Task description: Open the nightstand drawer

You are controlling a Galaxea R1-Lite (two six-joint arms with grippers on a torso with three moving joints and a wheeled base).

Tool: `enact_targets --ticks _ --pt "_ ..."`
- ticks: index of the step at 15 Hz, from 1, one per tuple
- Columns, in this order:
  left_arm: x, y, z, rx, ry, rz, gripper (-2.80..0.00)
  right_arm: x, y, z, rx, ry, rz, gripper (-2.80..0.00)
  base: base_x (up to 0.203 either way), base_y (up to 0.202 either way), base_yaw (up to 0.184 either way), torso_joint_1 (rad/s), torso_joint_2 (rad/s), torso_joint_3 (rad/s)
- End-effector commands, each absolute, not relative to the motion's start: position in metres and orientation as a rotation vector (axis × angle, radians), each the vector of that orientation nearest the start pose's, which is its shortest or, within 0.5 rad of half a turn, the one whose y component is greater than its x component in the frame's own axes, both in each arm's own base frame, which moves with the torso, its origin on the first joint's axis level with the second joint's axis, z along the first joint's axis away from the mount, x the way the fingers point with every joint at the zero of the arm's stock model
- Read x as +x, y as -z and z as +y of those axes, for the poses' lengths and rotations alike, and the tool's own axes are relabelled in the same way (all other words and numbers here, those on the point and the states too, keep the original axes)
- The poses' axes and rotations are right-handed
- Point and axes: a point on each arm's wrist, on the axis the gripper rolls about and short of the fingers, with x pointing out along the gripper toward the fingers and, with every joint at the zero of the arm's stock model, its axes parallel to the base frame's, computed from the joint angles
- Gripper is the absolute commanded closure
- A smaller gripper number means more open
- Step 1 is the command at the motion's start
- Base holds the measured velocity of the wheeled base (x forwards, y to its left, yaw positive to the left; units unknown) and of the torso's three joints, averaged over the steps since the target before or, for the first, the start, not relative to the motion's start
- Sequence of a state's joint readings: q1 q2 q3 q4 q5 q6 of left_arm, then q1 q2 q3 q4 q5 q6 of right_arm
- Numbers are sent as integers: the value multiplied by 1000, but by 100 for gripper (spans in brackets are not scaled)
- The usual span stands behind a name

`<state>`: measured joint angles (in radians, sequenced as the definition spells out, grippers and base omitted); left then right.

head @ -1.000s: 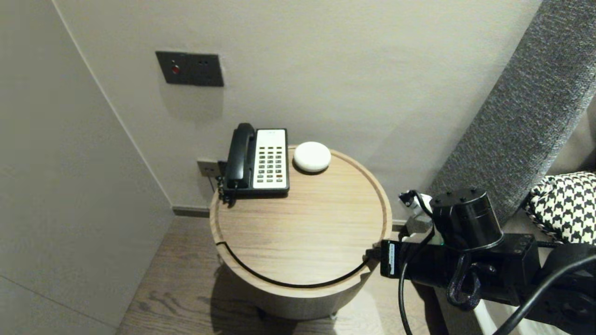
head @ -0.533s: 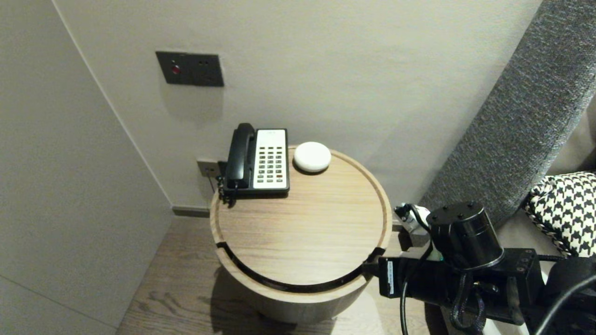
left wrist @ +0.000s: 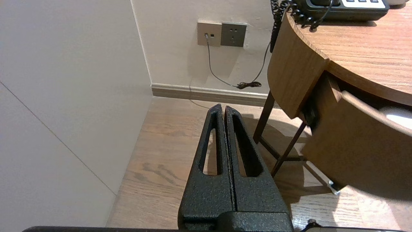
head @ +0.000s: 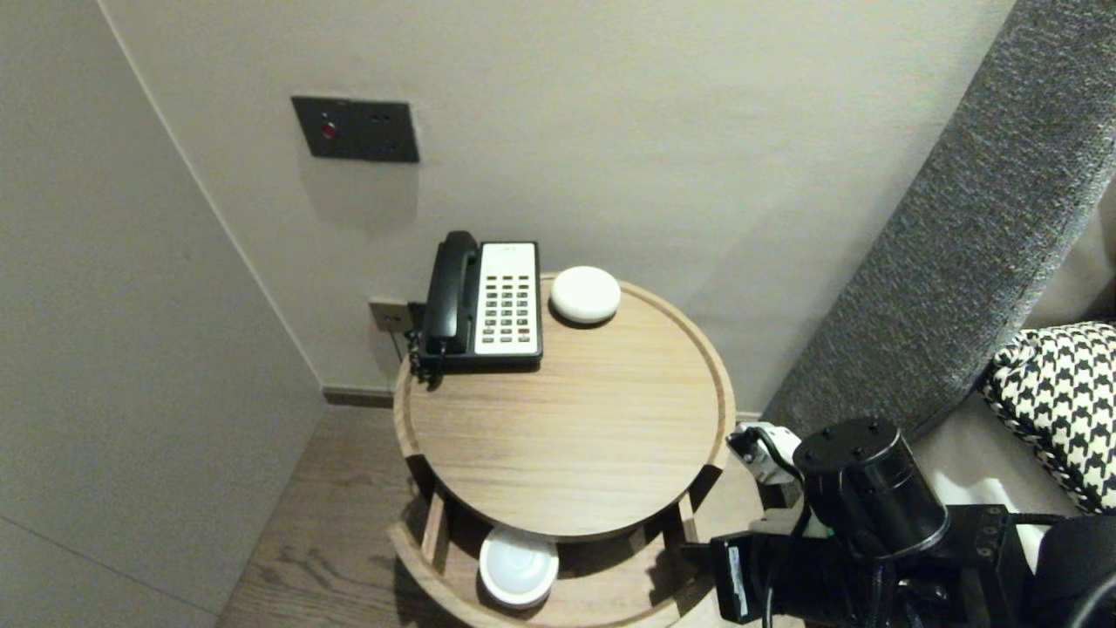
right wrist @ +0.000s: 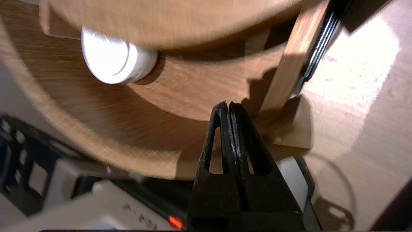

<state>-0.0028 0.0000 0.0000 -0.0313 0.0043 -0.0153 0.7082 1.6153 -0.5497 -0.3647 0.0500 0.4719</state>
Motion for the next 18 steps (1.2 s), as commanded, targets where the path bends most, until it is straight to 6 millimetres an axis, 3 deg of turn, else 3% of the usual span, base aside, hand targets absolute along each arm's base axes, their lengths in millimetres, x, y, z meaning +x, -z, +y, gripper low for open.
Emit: enact_targets --ticks 1,10,18 --pt "-23 -79 0 -15 -1 -31 0 172 -117 159 189 -579 836 0 0 0 0 0 0 0" --pt "-23 -79 0 -15 -1 -32 0 131 -122 143 141 -794 1004 0 0 0 0 0 0 0" --pt "-23 -79 0 -15 -1 -32 0 109 -107 132 34 -924 1058 0 0 0 0 0 0 0"
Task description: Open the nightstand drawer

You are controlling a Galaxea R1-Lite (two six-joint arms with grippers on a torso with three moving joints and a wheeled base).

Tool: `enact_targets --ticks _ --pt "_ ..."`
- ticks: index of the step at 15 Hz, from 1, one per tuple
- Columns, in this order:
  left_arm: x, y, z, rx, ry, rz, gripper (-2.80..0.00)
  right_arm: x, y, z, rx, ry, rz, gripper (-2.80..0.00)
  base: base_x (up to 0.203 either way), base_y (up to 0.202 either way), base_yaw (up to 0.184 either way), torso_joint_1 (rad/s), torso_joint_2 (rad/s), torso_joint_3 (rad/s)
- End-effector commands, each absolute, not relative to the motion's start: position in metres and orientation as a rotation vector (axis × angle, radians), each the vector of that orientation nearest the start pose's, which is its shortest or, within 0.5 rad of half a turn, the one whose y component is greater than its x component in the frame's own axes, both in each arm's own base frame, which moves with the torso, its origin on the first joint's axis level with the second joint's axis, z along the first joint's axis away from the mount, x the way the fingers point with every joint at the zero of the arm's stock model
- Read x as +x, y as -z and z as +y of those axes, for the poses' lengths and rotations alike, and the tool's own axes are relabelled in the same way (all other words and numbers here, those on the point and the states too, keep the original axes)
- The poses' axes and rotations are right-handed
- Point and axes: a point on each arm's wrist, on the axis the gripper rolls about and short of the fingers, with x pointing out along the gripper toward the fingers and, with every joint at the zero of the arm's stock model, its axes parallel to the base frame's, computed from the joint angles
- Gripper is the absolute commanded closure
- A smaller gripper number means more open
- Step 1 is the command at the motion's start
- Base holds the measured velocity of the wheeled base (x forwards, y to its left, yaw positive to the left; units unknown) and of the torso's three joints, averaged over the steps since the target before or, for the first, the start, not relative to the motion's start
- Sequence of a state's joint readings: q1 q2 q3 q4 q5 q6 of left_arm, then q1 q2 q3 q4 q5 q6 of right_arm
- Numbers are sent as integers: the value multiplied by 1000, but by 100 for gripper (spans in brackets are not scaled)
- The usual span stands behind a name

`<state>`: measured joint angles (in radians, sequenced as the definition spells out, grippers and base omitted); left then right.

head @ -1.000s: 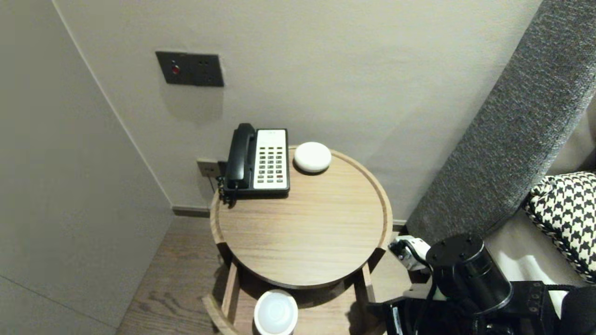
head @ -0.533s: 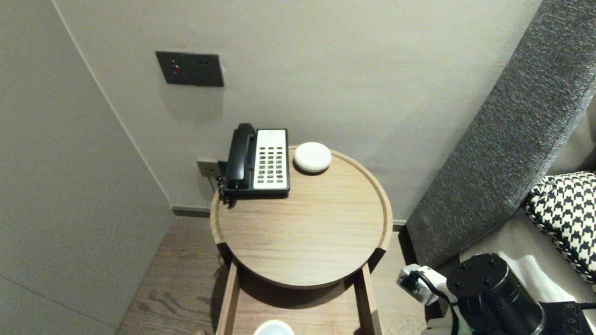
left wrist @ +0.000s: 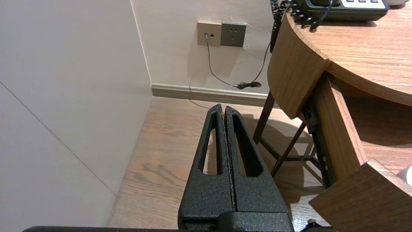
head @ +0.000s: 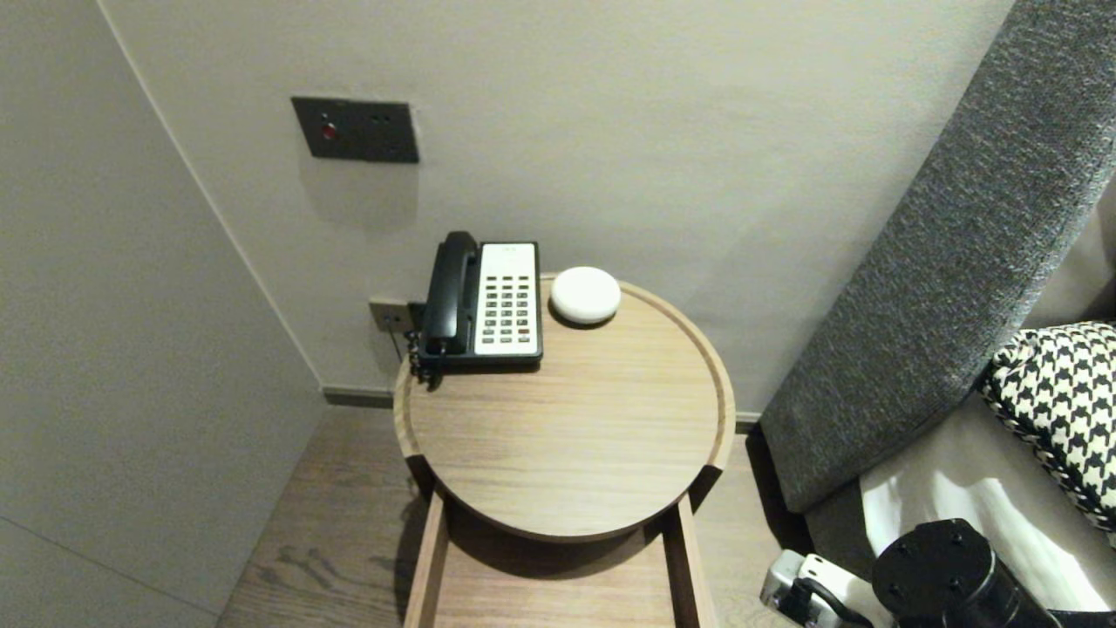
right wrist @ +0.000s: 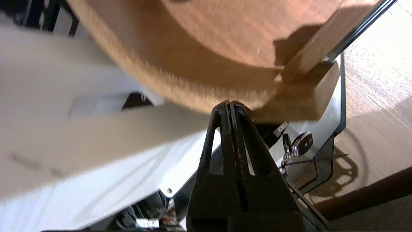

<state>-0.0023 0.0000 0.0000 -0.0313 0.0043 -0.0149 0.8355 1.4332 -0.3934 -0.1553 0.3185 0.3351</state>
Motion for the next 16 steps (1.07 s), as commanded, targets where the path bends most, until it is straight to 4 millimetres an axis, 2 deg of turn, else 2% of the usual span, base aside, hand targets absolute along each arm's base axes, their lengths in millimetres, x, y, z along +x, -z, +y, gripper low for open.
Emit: enact_targets --ticks 1,5,7,10,12,16 --pt "-23 -79 0 -15 -2 -32 0 104 -107 130 21 -957 1051 0 0 0 0 0 0 0" --pt "-23 -79 0 -15 -2 -32 0 104 -113 130 39 -987 1020 0 0 0 0 0 0 0" --pt "-23 -79 0 -15 -3 -31 0 106 -127 125 76 -980 951 0 0 0 0 0 0 0" --pt "-23 -79 0 -15 -1 -31 0 115 -155 117 131 -937 866 0 0 0 0 0 0 0" --pt "-23 -79 0 -15 -1 -30 0 128 -183 116 199 -896 810 0 0 0 0 0 0 0" --pt "-23 -79 0 -15 -2 -31 0 153 -241 129 503 -807 822 0 0 0 0 0 0 0"
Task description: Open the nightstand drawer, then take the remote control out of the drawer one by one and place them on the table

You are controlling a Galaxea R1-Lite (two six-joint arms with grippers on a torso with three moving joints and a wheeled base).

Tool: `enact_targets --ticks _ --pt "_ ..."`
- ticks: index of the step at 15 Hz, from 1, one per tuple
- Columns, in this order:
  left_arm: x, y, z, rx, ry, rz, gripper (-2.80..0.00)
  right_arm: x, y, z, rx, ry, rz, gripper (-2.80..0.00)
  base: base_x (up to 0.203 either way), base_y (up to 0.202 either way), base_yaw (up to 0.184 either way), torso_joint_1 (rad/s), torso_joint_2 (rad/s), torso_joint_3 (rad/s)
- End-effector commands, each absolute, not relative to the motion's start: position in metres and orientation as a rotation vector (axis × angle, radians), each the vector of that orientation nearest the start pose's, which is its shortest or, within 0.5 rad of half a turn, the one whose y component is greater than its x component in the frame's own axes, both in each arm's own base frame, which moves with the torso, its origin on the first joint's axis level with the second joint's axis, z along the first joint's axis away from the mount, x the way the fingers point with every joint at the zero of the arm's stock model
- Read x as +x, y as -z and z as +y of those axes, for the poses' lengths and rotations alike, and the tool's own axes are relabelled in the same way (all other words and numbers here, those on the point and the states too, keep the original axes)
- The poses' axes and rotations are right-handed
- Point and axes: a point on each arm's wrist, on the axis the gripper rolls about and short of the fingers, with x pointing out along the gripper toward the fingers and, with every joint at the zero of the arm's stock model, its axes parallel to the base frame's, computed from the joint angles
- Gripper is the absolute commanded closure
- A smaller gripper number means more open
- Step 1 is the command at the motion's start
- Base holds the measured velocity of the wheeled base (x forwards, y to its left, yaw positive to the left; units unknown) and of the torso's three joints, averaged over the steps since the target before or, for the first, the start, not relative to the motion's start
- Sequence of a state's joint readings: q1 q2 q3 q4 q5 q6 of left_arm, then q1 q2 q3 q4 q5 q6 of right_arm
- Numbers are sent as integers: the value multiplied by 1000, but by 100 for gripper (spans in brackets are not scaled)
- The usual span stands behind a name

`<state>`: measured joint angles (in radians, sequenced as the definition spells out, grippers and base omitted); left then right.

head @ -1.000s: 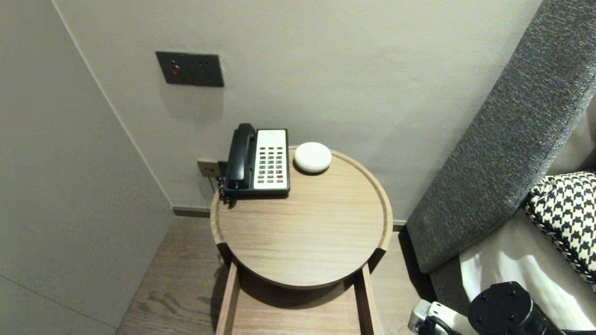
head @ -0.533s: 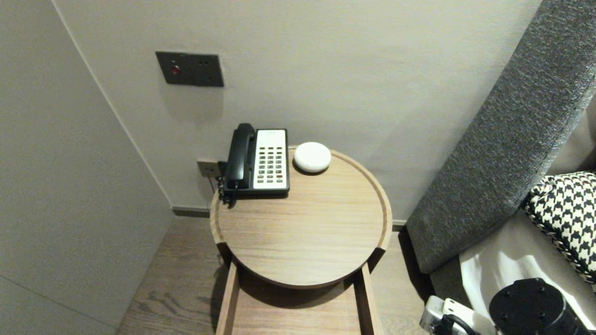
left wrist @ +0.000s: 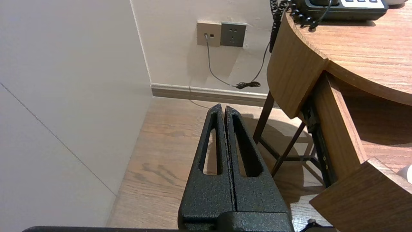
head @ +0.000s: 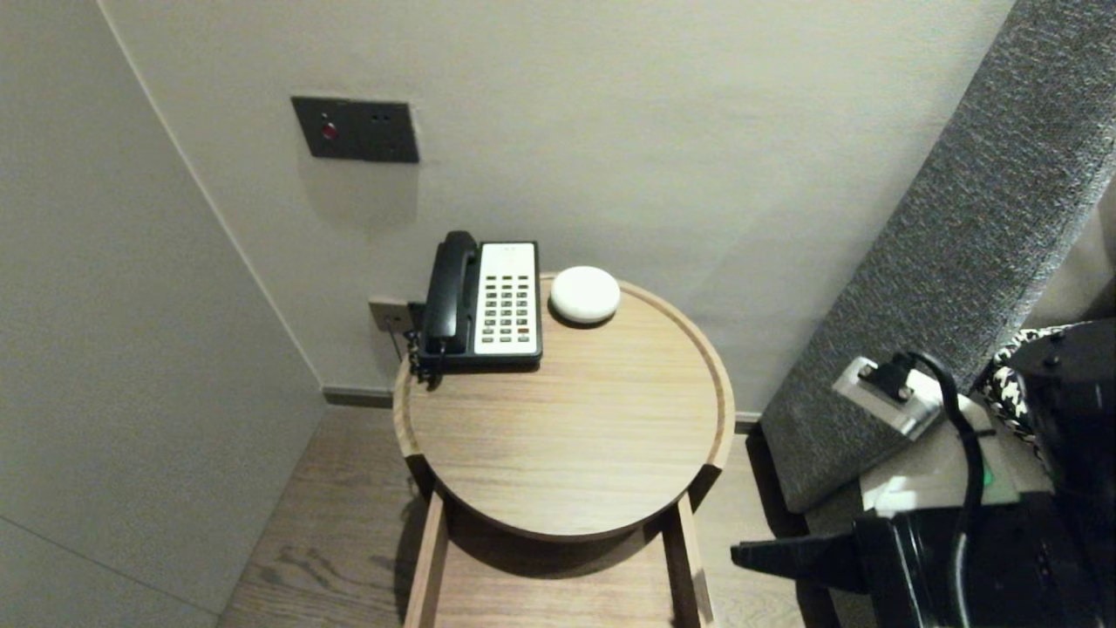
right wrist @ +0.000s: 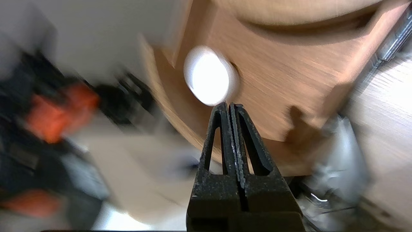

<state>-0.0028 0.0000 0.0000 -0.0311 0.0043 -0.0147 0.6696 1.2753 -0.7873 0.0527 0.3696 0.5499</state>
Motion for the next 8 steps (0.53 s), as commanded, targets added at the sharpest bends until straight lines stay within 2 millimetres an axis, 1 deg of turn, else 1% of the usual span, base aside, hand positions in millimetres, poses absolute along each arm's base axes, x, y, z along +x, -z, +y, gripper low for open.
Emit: enact_targets --ticks 1,2,3,5,8 --pt "-23 -79 0 -15 -1 -31 0 159 -249 134 544 -796 870 0 0 0 0 0 0 0" --pt "-23 -79 0 -15 -1 -32 0 165 -251 139 571 -819 944 0 0 0 0 0 0 0" --pt "-23 -79 0 -15 -1 -31 0 171 -250 144 571 -844 981 0 0 0 0 0 0 0" --pt "-23 -79 0 -15 -1 -32 0 184 -243 155 468 -887 993 0 0 0 0 0 0 0" --pt "-23 -79 0 -15 -1 -32 0 208 -232 180 381 -887 1091 0 0 0 0 0 0 0"
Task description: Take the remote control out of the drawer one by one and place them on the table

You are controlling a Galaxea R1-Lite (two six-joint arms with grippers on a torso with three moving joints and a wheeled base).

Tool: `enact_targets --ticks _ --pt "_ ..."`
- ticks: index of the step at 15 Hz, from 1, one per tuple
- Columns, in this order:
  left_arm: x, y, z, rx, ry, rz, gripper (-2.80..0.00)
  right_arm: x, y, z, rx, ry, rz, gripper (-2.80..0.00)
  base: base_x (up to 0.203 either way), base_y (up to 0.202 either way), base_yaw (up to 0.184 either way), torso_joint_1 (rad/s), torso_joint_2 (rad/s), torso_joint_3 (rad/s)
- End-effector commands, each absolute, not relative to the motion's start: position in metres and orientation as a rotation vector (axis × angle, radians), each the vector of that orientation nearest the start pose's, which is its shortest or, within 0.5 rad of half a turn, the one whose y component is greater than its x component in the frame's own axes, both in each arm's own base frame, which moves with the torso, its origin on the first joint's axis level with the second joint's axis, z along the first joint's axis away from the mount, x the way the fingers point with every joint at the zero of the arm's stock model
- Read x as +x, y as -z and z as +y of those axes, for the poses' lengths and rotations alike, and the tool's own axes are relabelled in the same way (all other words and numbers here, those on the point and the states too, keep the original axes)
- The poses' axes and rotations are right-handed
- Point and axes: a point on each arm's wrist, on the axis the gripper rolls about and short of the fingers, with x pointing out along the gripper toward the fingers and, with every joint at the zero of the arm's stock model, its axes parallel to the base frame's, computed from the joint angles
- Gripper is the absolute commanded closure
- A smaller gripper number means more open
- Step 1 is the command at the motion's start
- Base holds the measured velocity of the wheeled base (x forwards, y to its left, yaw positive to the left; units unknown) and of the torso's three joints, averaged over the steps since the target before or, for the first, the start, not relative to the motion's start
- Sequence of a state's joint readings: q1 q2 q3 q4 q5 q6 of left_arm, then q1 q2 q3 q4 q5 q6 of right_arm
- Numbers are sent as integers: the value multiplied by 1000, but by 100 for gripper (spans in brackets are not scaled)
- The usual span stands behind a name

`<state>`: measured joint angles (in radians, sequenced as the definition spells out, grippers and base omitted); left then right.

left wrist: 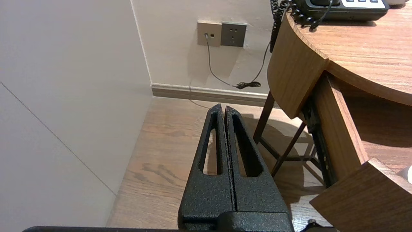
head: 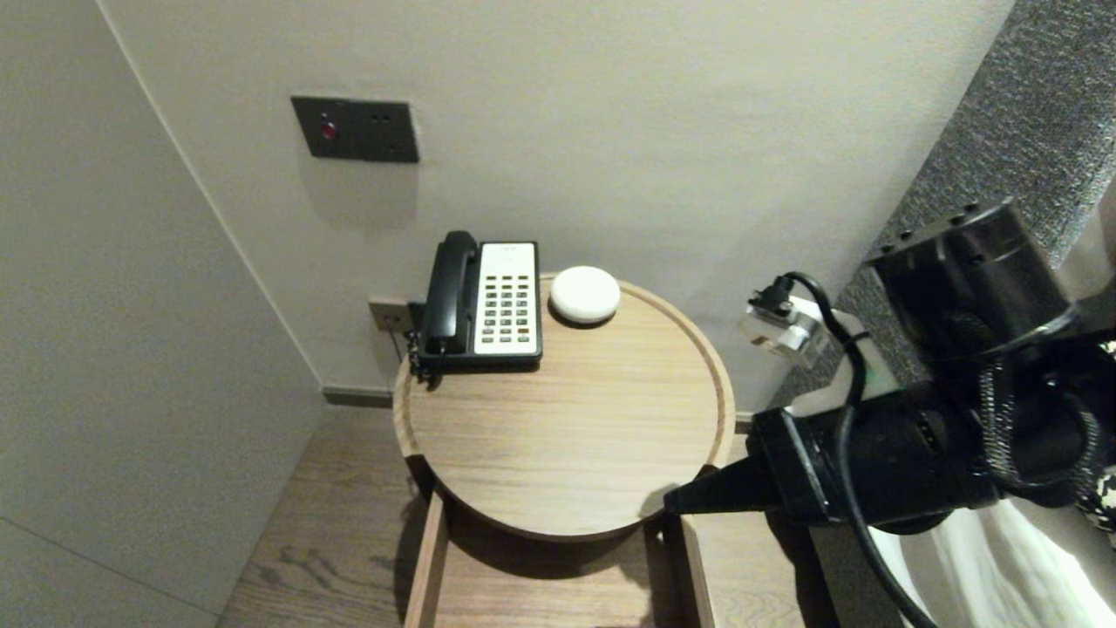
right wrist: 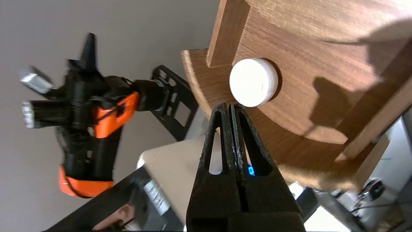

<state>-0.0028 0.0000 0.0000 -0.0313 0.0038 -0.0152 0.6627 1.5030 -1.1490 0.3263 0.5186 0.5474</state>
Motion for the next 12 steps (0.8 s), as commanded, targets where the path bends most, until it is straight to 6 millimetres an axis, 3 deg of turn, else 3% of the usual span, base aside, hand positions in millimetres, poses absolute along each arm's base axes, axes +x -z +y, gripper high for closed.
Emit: enact_targets --ticks 1,3,5,9,10,12 --pt "-23 -79 0 -15 -3 -32 0 215 -227 190 344 -891 1127 0 0 0 0 0 0 0" --pt "-23 -79 0 -15 -1 -32 0 220 -218 214 262 -921 1191 0 0 0 0 0 0 0" --pt "-23 -79 0 -15 -1 -32 0 213 -205 239 165 -933 1229 0 0 0 0 0 0 0" --pt "-23 -79 0 -15 -1 -32 0 209 -173 270 44 -872 1282 0 0 0 0 0 0 0" --pt "-23 -79 0 -15 -1 -31 0 210 -171 273 37 -865 1280 -280 0 0 0 0 0 0" --pt "-23 -79 0 -15 -1 -31 0 213 -161 283 -16 -799 1263 -280 0 0 0 0 0 0"
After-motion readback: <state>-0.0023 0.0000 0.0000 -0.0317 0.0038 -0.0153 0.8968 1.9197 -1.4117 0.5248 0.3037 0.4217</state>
